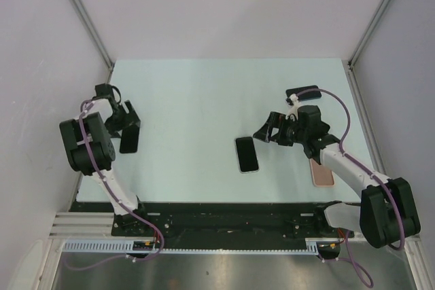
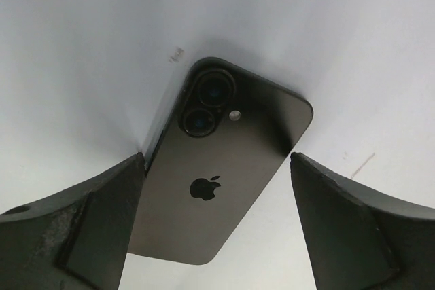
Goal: Put the phone into the phone case
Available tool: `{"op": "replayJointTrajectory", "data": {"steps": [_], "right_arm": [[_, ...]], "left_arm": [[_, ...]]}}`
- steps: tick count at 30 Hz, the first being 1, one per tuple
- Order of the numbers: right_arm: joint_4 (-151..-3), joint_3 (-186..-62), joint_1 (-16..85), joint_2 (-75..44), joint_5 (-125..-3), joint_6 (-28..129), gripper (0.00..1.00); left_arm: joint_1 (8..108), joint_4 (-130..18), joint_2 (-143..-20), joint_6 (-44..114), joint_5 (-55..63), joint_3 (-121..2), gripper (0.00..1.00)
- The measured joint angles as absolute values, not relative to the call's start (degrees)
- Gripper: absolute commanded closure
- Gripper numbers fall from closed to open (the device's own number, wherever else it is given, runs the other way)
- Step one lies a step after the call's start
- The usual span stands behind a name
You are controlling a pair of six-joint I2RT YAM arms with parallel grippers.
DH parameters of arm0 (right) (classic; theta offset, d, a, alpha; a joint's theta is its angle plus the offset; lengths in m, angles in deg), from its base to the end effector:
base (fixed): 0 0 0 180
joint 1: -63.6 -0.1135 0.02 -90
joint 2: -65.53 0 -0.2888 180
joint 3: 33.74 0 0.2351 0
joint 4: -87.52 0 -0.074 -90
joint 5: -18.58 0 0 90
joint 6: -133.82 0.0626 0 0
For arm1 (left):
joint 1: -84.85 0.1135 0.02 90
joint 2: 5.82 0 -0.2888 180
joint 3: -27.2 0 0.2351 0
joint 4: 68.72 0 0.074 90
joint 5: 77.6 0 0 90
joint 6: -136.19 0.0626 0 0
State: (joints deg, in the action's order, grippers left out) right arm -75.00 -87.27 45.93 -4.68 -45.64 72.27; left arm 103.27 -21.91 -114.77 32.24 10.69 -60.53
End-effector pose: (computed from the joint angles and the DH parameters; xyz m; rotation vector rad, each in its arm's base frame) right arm 0.2350 0.1034 0.2446 -0.0600 2.2545 0.9362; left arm 0.3650 0.1196 0.1749 -0.7609 2.6502 -0.0202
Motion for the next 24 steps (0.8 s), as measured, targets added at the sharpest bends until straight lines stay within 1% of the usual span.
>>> {"op": "replayJointTrajectory", "data": {"steps": [9,18,24], "right_arm": [[-74.98,-86.83,45.76,-2.83,-44.73,72.29,0.0],[-75.11,-86.83,45.71,-2.41,-44.64,72.31,0.0],[-77.82,-87.11,45.95,-4.01,-49.67,74.8,0.01]], "left_arm": [[96.86,-18.65,-114.04,32.79,14.32,-59.57,0.1],[94.2,-16.03,-114.15,33.66,17.29,-59.59,0.11],[92.23,-15.13,-114.61,33.68,19.04,-60.49,0.14]]}}
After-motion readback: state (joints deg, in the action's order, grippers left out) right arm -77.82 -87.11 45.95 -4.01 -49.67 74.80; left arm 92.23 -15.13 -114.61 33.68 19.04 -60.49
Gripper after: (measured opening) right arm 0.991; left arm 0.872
